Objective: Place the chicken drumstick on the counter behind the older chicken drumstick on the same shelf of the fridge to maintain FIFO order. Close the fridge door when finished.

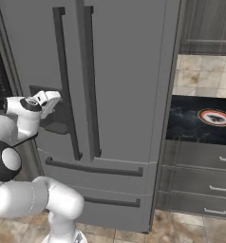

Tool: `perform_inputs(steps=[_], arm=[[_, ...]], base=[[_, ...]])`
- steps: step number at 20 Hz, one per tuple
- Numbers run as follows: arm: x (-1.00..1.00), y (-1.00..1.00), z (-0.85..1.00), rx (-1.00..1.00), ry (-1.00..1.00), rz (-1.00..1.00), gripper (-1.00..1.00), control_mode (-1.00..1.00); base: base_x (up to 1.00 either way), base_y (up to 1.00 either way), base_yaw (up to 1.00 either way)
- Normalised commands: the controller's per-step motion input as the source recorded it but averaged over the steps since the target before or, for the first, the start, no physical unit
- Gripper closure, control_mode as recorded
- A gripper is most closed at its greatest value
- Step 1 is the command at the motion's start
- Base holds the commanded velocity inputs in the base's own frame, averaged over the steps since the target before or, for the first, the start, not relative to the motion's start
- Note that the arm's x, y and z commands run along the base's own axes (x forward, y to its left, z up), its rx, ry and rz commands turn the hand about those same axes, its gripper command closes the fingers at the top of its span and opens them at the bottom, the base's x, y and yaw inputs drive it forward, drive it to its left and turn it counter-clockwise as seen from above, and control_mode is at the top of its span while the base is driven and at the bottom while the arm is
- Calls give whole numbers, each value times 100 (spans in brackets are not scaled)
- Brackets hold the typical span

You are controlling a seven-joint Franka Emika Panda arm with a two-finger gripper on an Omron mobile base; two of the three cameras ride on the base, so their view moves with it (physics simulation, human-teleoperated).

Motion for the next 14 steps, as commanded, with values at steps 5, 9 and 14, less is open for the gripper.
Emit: perform_inputs(steps=[5, 9, 14], arm=[[64, -1, 3, 4, -8, 13, -100, -100], [64, -1, 0, 5, -9, 14, -100, -100], [63, 0, 0, 5, -7, 14, -100, -100]], base=[[0, 0, 0], [0, 0, 0], [0, 0, 0]])
